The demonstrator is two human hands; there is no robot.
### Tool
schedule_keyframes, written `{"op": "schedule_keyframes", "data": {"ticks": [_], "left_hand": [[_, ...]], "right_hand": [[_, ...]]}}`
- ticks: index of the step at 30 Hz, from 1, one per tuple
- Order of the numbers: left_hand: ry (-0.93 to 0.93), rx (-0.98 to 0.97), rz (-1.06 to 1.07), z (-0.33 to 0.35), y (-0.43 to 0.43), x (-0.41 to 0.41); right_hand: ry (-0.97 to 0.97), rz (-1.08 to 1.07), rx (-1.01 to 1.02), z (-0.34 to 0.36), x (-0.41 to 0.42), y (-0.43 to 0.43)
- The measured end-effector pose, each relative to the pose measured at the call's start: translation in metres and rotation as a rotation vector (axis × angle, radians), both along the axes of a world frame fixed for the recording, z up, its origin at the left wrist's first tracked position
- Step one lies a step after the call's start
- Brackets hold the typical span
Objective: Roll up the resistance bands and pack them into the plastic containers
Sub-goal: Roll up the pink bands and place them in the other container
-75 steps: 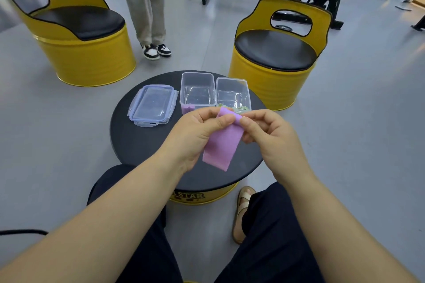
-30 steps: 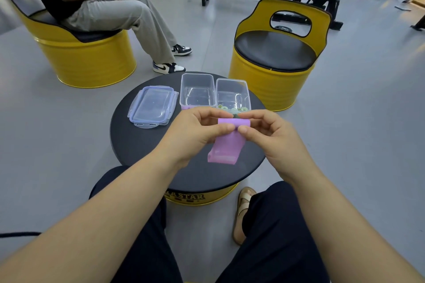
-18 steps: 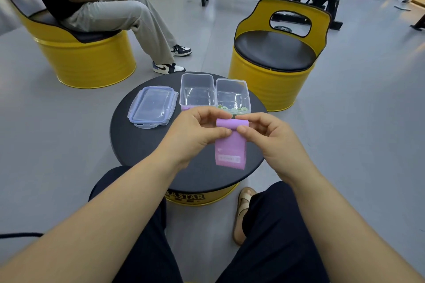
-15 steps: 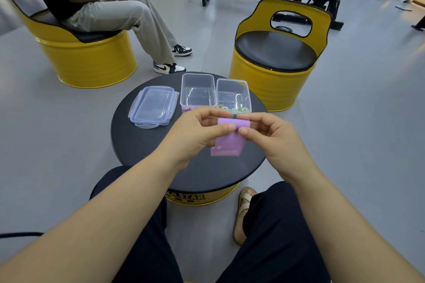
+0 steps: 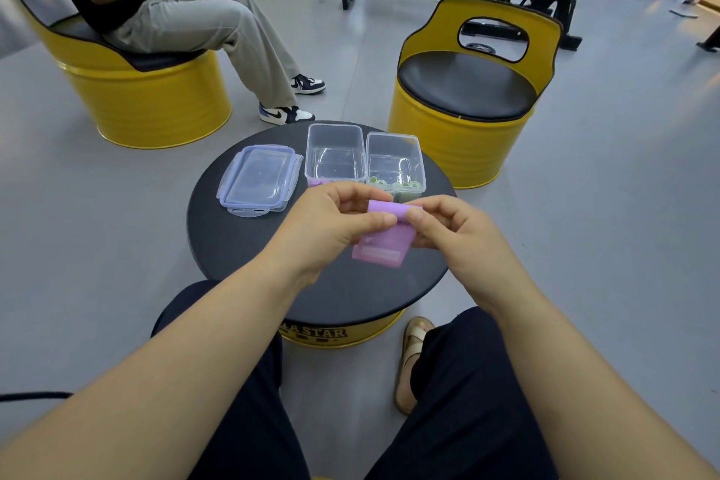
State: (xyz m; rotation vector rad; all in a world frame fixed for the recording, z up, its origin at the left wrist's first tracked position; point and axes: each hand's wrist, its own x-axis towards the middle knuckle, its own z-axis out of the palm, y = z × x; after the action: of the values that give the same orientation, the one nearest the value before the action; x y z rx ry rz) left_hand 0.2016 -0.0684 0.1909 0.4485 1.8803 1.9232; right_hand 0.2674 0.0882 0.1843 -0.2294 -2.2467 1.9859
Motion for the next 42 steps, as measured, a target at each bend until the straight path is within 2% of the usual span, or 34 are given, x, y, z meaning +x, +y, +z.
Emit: {"op": "schedule_keyframes", "data": {"ticks": [6, 15, 21, 25, 28, 34, 38, 42], "left_hand": [[0.000, 0.007, -0.014, -0.002, 0.000, 0.000], [-0.110, 0.021, -0.030, -0.004, 0.000, 0.000], [-0.140, 0.070, -0.008, -0.005, 0.001, -0.001], [-0.153, 0.073, -0.121, -0.003, -0.003, -0.004], [-0.201, 0.058, -0.285, 0.001, -0.007, -0.008], [-0.301, 0.036, -0.536, 0.005, -0.007, -0.008], [-0.336, 0.104, -0.581, 0.005, -0.007, -0.007], [-0.421, 0.154, -0.511, -0.006, -0.008, -0.008]], "right_hand": [[0.017, -0.008, 0.053, 0.000, 0.000, 0.002], [0.096, -0.038, 0.041, -0.004, 0.002, 0.001], [0.073, -0.020, 0.029, -0.005, 0.002, 0.001], [0.066, 0.124, 0.020, 0.002, 0.004, 0.008], [0.005, 0.336, 0.203, 0.012, 0.004, 0.019], [-0.089, 0.701, 0.375, 0.038, -0.003, 0.023], [-0.020, 0.640, 0.376, 0.041, -0.005, 0.022], [0.075, 0.546, 0.232, 0.035, -0.004, 0.025]]}}
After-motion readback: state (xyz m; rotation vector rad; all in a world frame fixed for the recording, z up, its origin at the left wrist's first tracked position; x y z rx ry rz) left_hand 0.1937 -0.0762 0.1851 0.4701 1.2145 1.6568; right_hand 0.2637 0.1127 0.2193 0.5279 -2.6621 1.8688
